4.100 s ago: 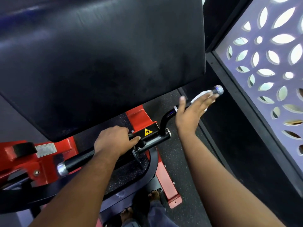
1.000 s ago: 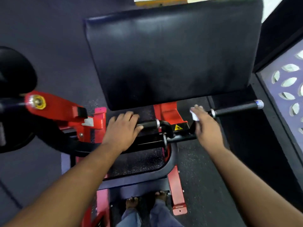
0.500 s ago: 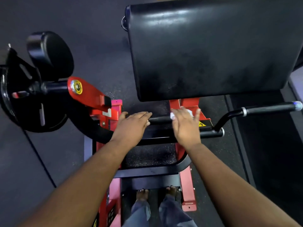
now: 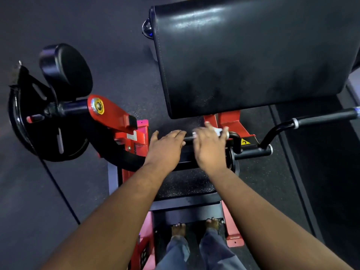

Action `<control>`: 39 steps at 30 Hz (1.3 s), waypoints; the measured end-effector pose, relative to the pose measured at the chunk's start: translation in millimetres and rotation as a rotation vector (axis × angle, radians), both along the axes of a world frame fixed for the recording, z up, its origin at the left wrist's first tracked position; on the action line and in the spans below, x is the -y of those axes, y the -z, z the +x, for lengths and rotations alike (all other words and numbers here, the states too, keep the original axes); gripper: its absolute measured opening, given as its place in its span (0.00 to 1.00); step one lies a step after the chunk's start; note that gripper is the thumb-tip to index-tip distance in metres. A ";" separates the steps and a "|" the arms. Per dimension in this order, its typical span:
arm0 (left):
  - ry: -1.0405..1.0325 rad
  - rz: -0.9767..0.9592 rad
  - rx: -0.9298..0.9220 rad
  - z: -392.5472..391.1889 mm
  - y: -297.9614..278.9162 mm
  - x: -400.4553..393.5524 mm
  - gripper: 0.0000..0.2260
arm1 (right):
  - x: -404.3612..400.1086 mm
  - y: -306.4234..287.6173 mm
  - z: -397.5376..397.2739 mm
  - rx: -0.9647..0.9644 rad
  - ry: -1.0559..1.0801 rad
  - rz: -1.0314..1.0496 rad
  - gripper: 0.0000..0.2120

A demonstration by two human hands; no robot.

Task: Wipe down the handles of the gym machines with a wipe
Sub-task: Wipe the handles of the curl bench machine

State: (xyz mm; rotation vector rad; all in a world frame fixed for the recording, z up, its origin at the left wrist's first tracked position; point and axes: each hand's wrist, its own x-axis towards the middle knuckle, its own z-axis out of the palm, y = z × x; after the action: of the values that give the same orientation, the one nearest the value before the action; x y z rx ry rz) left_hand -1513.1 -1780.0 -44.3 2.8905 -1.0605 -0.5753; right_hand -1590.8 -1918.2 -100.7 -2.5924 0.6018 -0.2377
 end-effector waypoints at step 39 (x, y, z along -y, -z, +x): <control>0.002 0.021 -0.013 1.6 -1.1 -2.2 0.21 | -35.7 -23.6 28.4 0.756 1.067 1.865 0.24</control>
State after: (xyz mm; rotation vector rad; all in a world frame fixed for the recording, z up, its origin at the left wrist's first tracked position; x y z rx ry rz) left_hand -1511.5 -1777.8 -43.2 2.8993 -1.0628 -0.6082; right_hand -1562.4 -1882.4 -77.1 -0.2178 1.0347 -0.5448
